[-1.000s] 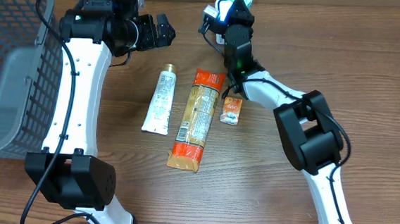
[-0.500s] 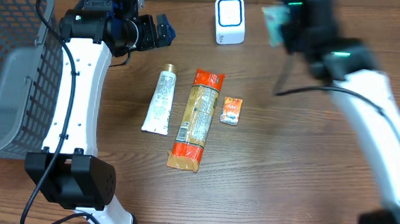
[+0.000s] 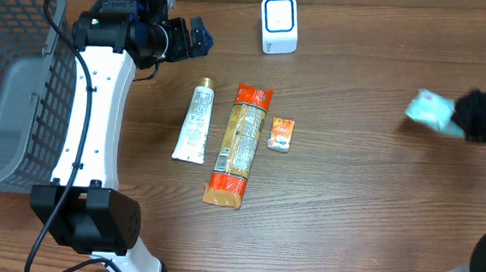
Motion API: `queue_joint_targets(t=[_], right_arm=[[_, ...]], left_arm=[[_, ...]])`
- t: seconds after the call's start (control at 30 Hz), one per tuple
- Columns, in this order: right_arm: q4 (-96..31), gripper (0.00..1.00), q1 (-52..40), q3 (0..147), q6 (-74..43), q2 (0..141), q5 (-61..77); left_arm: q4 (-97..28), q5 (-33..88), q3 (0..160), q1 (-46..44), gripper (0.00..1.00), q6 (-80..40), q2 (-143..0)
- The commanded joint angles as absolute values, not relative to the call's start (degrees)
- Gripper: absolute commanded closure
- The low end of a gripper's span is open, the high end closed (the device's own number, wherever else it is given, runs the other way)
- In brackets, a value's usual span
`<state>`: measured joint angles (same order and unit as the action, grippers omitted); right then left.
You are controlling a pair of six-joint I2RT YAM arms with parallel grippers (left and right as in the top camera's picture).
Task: Scan the item barcode
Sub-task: 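Carry the wipes pack to the right and drop it on the table, then reach the right gripper to the small orange packet and grasp it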
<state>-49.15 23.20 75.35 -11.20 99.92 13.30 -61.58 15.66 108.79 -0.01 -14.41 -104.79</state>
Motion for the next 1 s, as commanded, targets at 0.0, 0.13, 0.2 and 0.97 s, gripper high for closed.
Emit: queue_joint_targets(t=[0.0,0.13,0.2,0.97], right_arm=[[-43.9,0.96,26.7,68.2,-13.7,99.5,15.6],[-38.4,0.81,28.9,62.1,-13.7,99.5,15.5],[-38.6,0.69,29.3,61.3,-13.5,99.5,15.5],[-40.5,0.34,-7.4,76.1,-24.6,104.2,29.1]], left_arm=[[-61.5,15.7,108.9,-0.1,0.00,-13.3,-104.8],[-61.5,15.7,108.9,-0.1,0.00,-13.3,-104.8],[-61.5,15.7,108.9,-0.1,0.00,-13.3,-104.8],[-61.5,15.7,108.9,-0.1,0.00,-13.3,-104.8]])
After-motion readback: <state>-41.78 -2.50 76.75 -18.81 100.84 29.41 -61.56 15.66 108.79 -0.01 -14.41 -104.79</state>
